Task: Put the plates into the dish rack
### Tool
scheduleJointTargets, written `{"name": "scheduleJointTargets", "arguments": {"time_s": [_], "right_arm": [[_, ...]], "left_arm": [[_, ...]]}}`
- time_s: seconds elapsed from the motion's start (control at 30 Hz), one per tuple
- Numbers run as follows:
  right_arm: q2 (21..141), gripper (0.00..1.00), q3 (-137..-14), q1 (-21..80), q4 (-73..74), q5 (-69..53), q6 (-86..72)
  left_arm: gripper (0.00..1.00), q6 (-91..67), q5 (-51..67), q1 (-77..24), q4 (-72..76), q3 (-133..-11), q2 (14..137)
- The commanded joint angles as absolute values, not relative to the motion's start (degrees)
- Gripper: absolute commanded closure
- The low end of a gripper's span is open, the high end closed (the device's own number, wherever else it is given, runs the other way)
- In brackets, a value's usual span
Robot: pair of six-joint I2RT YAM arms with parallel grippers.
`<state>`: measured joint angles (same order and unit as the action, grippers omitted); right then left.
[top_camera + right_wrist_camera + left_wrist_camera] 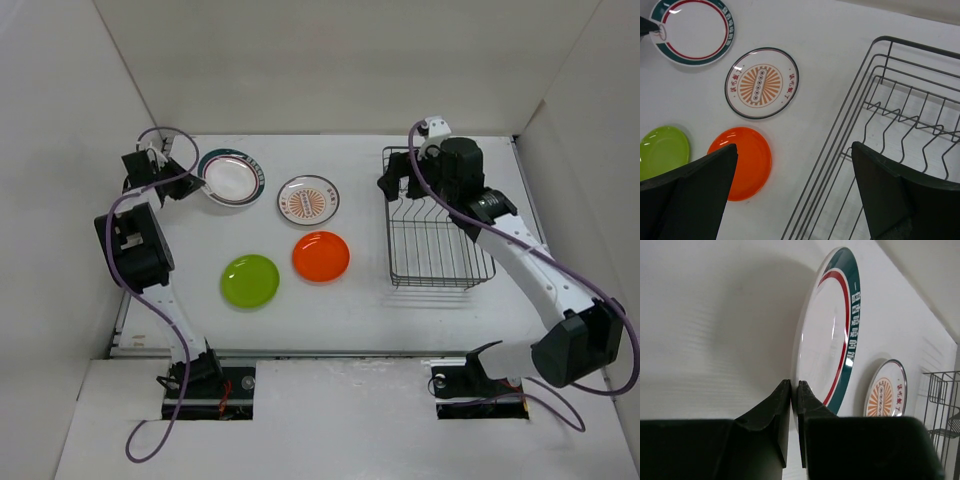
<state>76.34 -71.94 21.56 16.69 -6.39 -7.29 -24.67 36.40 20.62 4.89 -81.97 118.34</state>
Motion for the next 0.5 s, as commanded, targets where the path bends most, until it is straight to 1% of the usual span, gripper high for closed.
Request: {"name": "scheduleJointTargets", "arguments": {"time_s": [0.0,0.2,0.3,0.33,0.4,0.43,0.47], "right_arm": [[77.51,0.0,-72.6,22.41,10.73,-8.61,-7.65],[82.78,0.0,-72.6,22.94,6.68,-11.51,-7.56],[86.12,0.0,-75.76,22.94,5.11,-15.98,-7.04],[86.65,0.0,-75.76,22.94,3.62,-21.39,-6.51],[88.58,0.0,-77.51,22.94,-1.74,-27.22,-7.03],[89.64,0.0,-78.56,22.94,-3.15,-29.94,-7.55],[90.69,0.0,-79.79,22.94,-4.3,-33.54,-8.25]], "left_arm": [[1.0,-24.87,42.28,20.57,12.39,-82.35,110.58],[1.0,-28.73,46.57,20.57,16.52,-80.33,106.7],[1.0,-30.49,52.27,21.18,20.63,-78.67,104.43],[1.0,-31.98,54.64,21.79,22.05,-78.66,103.89],[1.0,-32.78,58.16,21.8,22.59,-78.13,103.1],[1.0,-33.31,62.8,21.8,24.42,-78.13,102.57],[1.0,-34.62,64.93,21.8,25.04,-78.13,102.57]]}}
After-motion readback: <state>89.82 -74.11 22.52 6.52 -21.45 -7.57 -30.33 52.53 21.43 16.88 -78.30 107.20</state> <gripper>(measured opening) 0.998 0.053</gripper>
